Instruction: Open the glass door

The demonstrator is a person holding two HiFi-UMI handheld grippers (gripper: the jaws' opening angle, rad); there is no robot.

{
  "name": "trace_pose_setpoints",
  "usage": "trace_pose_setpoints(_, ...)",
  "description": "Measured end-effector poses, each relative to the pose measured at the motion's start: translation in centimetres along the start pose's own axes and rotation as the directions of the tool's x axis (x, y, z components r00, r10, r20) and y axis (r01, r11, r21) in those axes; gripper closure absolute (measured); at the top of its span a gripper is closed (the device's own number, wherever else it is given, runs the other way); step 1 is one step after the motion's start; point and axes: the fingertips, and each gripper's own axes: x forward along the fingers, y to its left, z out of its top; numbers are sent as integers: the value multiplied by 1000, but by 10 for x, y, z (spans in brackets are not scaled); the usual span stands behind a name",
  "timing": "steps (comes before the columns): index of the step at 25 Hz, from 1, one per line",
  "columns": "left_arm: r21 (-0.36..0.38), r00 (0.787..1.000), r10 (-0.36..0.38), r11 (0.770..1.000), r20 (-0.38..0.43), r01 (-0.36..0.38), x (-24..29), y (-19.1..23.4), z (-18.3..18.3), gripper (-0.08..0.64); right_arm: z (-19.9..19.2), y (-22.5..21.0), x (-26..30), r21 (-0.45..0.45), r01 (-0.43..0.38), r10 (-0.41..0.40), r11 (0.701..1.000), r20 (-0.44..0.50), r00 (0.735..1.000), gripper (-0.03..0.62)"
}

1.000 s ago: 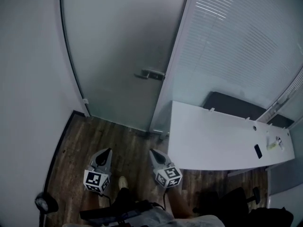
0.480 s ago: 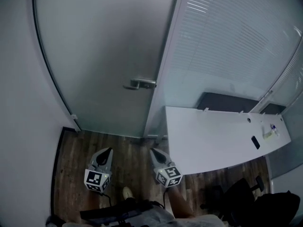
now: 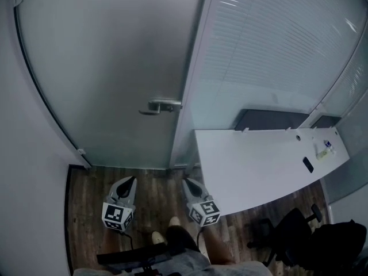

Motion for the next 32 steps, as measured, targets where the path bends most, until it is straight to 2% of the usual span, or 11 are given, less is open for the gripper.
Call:
trace_pose_setpoints(4, 6, 1000, -26, 1000, -1, 26, 28, 8, 1, 557, 2, -20, 14, 6, 28, -28, 1000, 2, 1000, 591)
trace_pose_setpoints(10, 23, 1000, -26, 999, 0, 26, 75, 25, 3, 557, 8, -58, 40, 20, 63, -63, 998, 3, 998, 591)
trace_pose_setpoints(17, 57, 999, -30, 998, -21, 31, 129, 53, 5, 557, 13, -86, 75, 27, 70, -70, 997, -13, 997, 591)
trace_pose_setpoints(21, 135, 998, -24, 990, -63, 32, 153, 61, -2, 557, 17, -100, 85, 39, 79, -78, 996, -19, 997, 591)
trace_pose_setpoints(26, 284, 990, -28, 956, -135, 66, 182, 73, -14, 555, 18, -112, 101, 42, 74, -73, 996, -27, 997, 591)
trace_pose_setpoints(32, 470, 985, -2, 879, -173, 84, 210, 83, -7, 555, 22, -123, 110, 50, 74, -73, 996, -30, 997, 591)
